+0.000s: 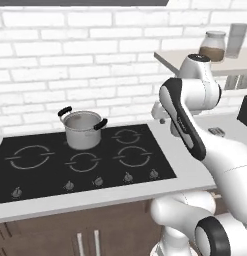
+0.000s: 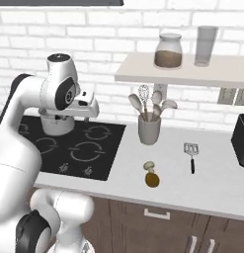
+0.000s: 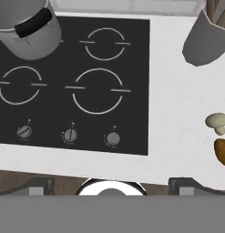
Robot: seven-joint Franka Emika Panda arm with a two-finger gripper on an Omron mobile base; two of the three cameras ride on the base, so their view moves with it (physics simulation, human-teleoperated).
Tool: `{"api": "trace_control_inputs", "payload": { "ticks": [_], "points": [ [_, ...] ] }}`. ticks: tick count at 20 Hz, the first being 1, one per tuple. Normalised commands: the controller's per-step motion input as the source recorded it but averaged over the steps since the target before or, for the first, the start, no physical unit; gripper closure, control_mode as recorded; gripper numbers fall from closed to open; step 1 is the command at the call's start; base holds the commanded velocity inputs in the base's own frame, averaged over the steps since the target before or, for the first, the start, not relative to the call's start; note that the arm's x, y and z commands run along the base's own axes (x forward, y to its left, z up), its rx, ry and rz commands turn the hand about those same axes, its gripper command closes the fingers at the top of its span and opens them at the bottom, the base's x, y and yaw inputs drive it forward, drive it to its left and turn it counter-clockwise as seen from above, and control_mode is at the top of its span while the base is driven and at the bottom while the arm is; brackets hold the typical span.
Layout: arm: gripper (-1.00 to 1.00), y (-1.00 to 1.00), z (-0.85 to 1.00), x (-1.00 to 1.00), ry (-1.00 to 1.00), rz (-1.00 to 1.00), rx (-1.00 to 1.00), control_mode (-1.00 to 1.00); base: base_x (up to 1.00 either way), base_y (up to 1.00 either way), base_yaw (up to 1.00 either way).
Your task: Put the avocado and mushroom in the pot. Retrieve the spatula and lightly stir the vegetables in the pot.
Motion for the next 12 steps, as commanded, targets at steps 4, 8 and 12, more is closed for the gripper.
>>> {"api": "trace_control_inputs", "payload": {
  "ticks": [4, 8, 12],
  "points": [
    [-1.00, 0.00, 0.00, 0.00, 0.00, 0.00, 0.00, 1.00, 0.68, 0.00, 0.00],
    [-1.00, 0.00, 0.00, 0.00, 0.00, 0.00, 0.00, 1.00, 0.12, -0.01, 0.00],
    [-1.00, 0.00, 0.00, 0.00, 0.00, 0.00, 0.00, 1.00, 0.00, 0.00, 0.00]
  ]
}}
